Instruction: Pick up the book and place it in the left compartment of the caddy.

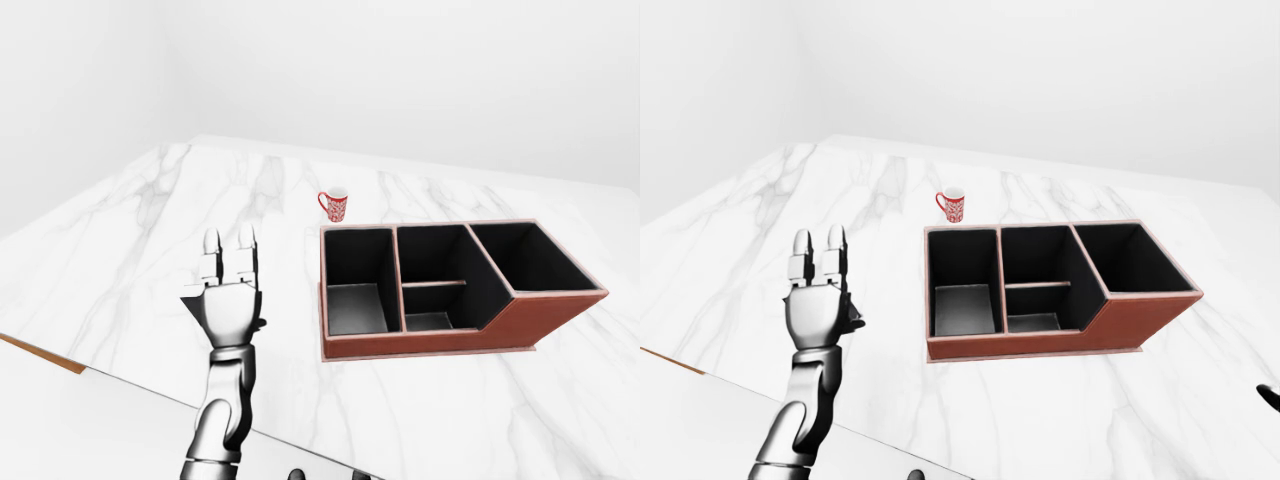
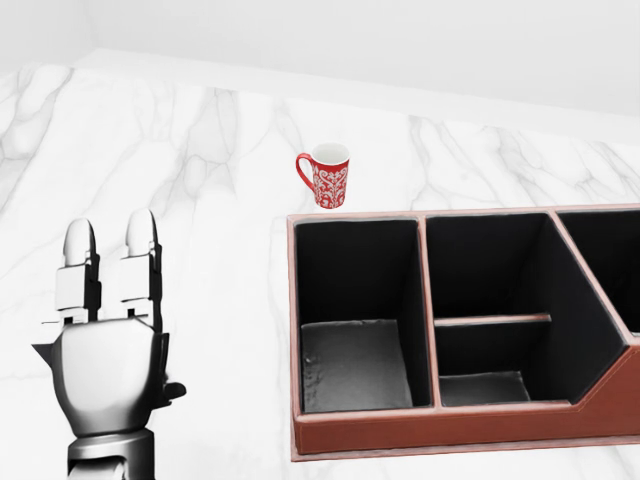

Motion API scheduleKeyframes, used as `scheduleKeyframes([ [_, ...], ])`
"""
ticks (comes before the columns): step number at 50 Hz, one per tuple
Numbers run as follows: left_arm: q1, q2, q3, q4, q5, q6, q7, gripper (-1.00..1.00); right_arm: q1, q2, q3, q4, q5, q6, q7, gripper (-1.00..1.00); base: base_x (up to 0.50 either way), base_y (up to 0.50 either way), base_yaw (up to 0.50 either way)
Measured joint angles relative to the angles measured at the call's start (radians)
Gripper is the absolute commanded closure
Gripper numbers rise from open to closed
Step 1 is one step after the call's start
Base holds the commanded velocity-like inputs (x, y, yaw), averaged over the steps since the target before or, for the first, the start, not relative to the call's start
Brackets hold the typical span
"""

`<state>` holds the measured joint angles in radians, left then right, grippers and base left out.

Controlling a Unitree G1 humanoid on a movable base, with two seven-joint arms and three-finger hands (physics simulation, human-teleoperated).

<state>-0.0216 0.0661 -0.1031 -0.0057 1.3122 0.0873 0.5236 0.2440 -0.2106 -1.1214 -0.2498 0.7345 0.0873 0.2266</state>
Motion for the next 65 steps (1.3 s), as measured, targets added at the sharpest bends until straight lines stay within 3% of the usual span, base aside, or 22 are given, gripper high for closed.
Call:
scheduleKeyframes([
  [26,-0.230,0.070,0.084,0.372,-0.085,0.000,0.000,-1.00,-0.003,0.003,0.006,-0.010,-0.017,0.000,0.007,-1.00,0.00,0.00,0.00],
  [39,-0.347,0.108,0.086,0.629,-0.138,0.000,0.000,-1.00,-0.002,0.006,0.009,-0.008,-0.024,0.000,0.014,-1.00,0.00,0.00,0.00],
  [65,-0.508,0.166,0.076,0.952,-0.181,0.000,0.000,-1.00,-0.003,0.008,0.016,0.000,-0.034,0.000,0.018,-1.00,0.00,0.00,0.00],
])
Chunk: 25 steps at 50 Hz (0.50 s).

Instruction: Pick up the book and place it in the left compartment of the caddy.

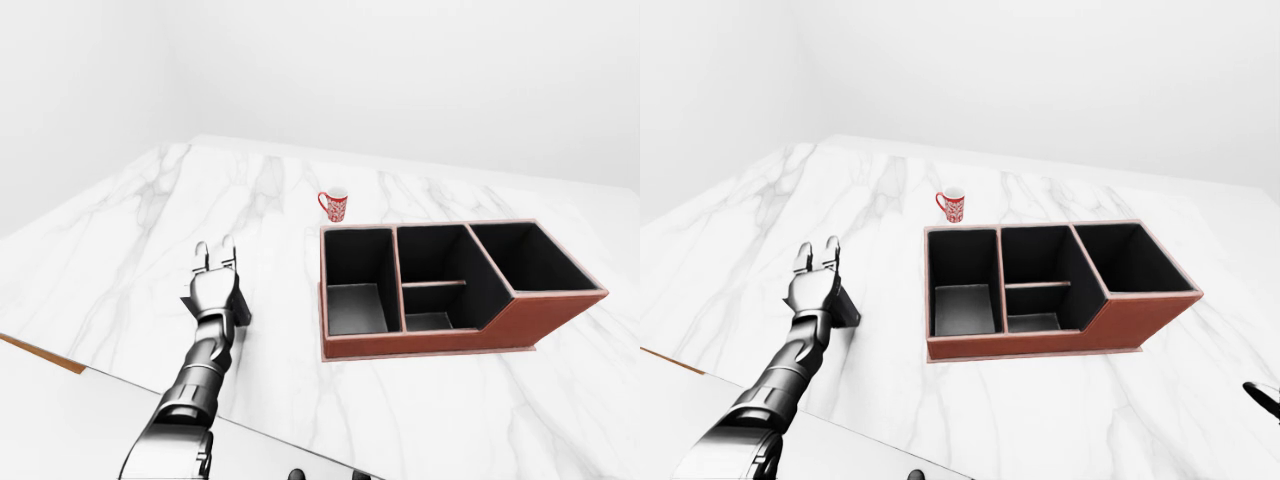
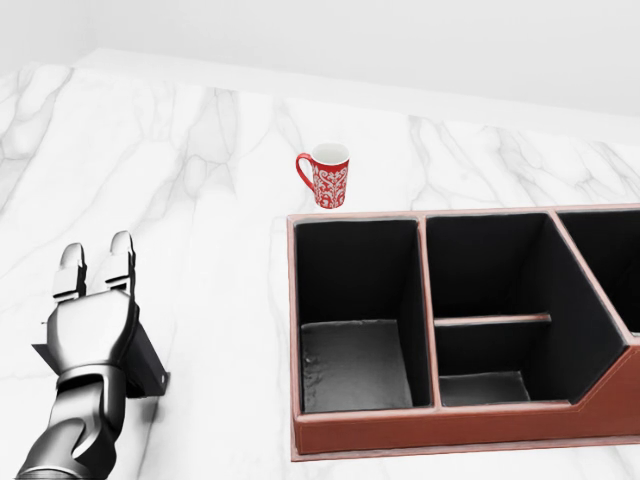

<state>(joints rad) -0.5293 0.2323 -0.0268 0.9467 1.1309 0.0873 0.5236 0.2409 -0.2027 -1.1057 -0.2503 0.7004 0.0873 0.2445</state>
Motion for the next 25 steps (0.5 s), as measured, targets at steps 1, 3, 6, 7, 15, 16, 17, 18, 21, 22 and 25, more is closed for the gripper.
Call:
scheduleKeyframes([
  [1,-0.008,0.001,-0.002,0.017,-0.002,0.000,0.000,-1.00,0.000,0.000,0.000,0.000,0.000,0.000,0.000,-1.00,0.00,0.00,0.00],
  [3,-0.023,0.004,-0.004,0.049,-0.008,0.000,0.000,-1.00,0.000,0.001,0.001,-0.001,-0.001,0.000,-0.001,-1.00,0.00,0.00,0.00],
  [6,-0.043,0.009,-0.009,0.093,-0.015,0.000,0.000,-1.00,0.001,0.001,0.001,-0.002,-0.002,0.000,-0.001,-1.00,0.00,0.00,0.00],
  [7,-0.050,0.010,-0.010,0.108,-0.017,0.000,0.000,-1.00,0.001,0.001,0.001,-0.002,-0.002,0.000,-0.001,-1.00,0.00,0.00,0.00],
  [15,-0.094,0.017,-0.025,0.211,-0.030,0.000,0.000,-1.00,0.000,0.001,0.002,-0.002,-0.004,0.000,-0.001,-1.00,0.00,0.00,0.00],
  [16,-0.098,0.017,-0.026,0.222,-0.032,0.000,0.000,-1.00,0.000,0.001,0.002,-0.001,-0.004,0.000,-0.001,-1.00,0.00,0.00,0.00],
  [17,-0.102,0.018,-0.027,0.233,-0.034,0.000,0.000,-1.00,0.000,0.001,0.002,0.000,-0.004,0.000,-0.001,-1.00,0.00,0.00,0.00],
  [18,-0.106,0.018,-0.029,0.242,-0.035,0.000,0.000,-1.00,-0.001,0.000,0.003,0.001,-0.005,0.000,0.000,-1.00,0.00,0.00,0.00],
  [21,-0.119,0.020,-0.038,0.263,-0.036,0.000,0.000,-1.00,-0.001,0.000,0.004,0.003,-0.007,0.000,0.000,-1.00,0.00,0.00,0.00],
  [22,-0.123,0.021,-0.041,0.269,-0.037,0.000,0.000,-1.00,-0.001,0.000,0.004,0.004,-0.007,0.000,0.000,-1.00,0.00,0.00,0.00],
  [25,-0.133,0.023,-0.050,0.285,-0.038,0.000,0.000,-1.00,-0.001,0.000,0.005,0.005,-0.008,0.000,0.000,-1.00,0.00,0.00,0.00],
])
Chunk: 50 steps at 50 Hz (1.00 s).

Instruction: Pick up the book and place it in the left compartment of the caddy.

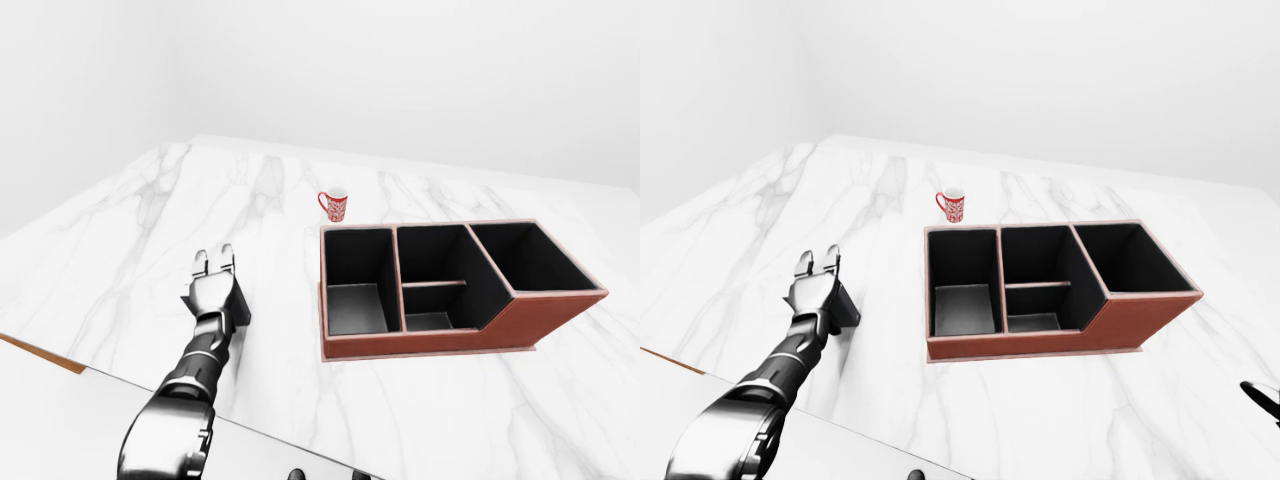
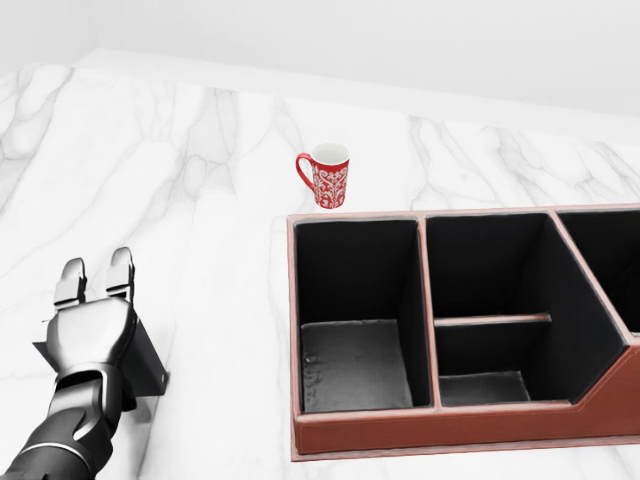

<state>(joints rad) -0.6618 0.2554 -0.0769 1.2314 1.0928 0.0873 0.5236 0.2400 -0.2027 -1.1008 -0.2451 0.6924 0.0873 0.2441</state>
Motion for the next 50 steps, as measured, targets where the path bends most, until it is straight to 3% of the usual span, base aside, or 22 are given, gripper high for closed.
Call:
scheduleKeyframes([
  [18,-0.025,0.013,-0.036,0.047,0.018,0.000,0.000,-1.00,0.000,-0.001,0.002,0.007,-0.006,0.000,-0.001,-1.00,0.00,0.00,0.00],
  [45,-0.021,0.043,-0.028,0.057,0.022,0.000,0.000,-1.00,0.000,0.001,0.003,0.004,-0.011,0.000,-0.001,-1.00,0.00,0.00,0.00],
  [46,-0.021,0.042,-0.027,0.058,0.023,0.000,0.000,-0.90,0.000,0.001,0.003,0.004,-0.011,0.000,-0.001,-1.00,0.00,0.00,0.00],
  [47,-0.022,0.042,-0.026,0.059,0.025,0.000,0.000,1.00,0.000,0.001,0.002,0.003,-0.011,0.000,-0.002,-1.00,0.00,0.00,0.00],
  [50,-0.023,0.041,-0.021,0.061,0.034,0.000,0.001,1.00,0.000,0.000,0.002,0.003,-0.011,0.000,-0.002,-1.00,0.00,0.00,0.00],
])
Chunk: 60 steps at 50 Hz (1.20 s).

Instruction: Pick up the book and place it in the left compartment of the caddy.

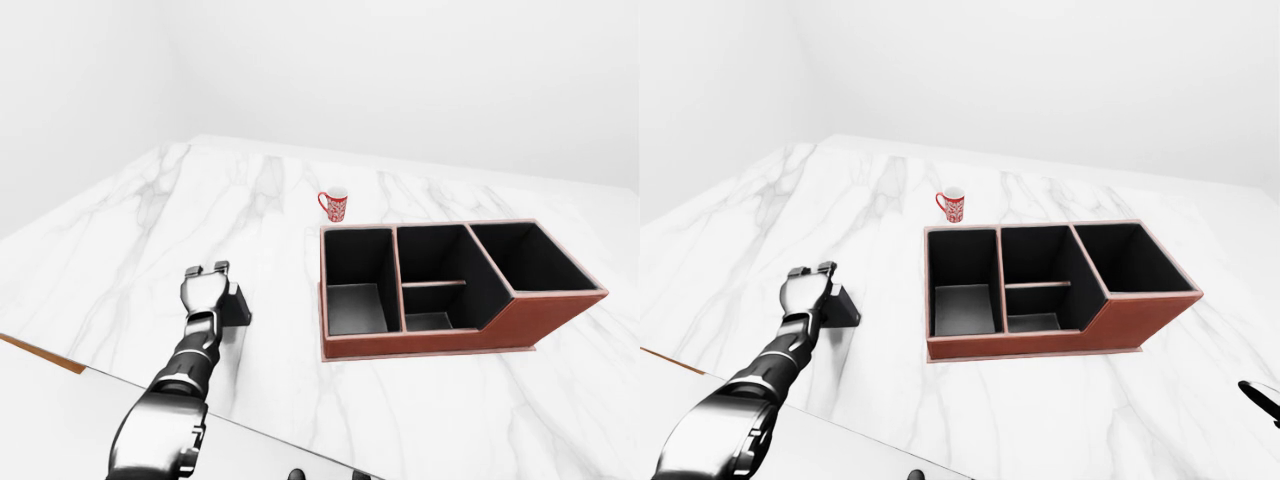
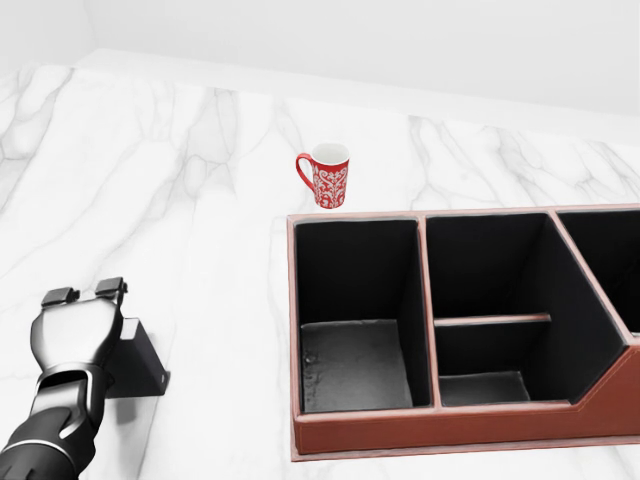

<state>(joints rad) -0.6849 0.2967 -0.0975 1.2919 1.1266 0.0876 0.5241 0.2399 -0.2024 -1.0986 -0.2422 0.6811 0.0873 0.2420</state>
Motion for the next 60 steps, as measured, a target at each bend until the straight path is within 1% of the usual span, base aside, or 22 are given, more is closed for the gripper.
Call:
scheduleKeyframes([
  [10,-0.012,0.014,-0.014,0.010,0.038,0.000,-0.001,1.00,-0.002,-0.001,0.003,0.006,-0.003,0.000,0.000,-1.00,0.00,0.00,0.00],
  [18,-0.010,0.010,0.009,0.009,0.047,0.000,-0.001,1.00,-0.002,-0.002,0.005,0.009,-0.004,0.000,0.000,-1.00,0.00,0.00,0.00],
  [36,0.002,0.019,-0.032,-0.018,-0.033,0.000,-0.001,1.00,-0.001,-0.003,0.003,0.007,-0.004,0.000,-0.002,-1.00,0.00,0.00,0.00],
  [40,0.018,0.022,-0.025,-0.048,-0.046,0.000,-0.001,1.00,-0.002,-0.003,0.003,0.008,-0.005,0.000,-0.001,-1.00,0.00,0.00,0.00],
  [43,0.048,0.020,-0.003,-0.105,-0.057,0.000,-0.001,1.00,-0.002,-0.002,0.004,0.008,-0.006,0.000,0.000,-1.00,0.00,0.00,0.00],
  [46,0.094,0.017,0.021,-0.207,-0.060,0.000,-0.001,1.00,-0.001,-0.001,0.004,0.006,-0.006,0.000,0.000,-1.00,0.00,0.00,0.00],
  [54,0.234,-0.008,0.074,-0.567,0.003,0.000,-0.001,1.00,-0.001,0.000,0.004,0.005,-0.007,0.000,0.002,-1.00,0.00,0.00,0.00],
  [60,0.313,-0.036,0.110,-0.792,0.062,0.000,-0.001,1.00,0.000,0.000,0.004,0.005,-0.006,0.000,0.004,-1.00,0.00,0.00,0.00],
])
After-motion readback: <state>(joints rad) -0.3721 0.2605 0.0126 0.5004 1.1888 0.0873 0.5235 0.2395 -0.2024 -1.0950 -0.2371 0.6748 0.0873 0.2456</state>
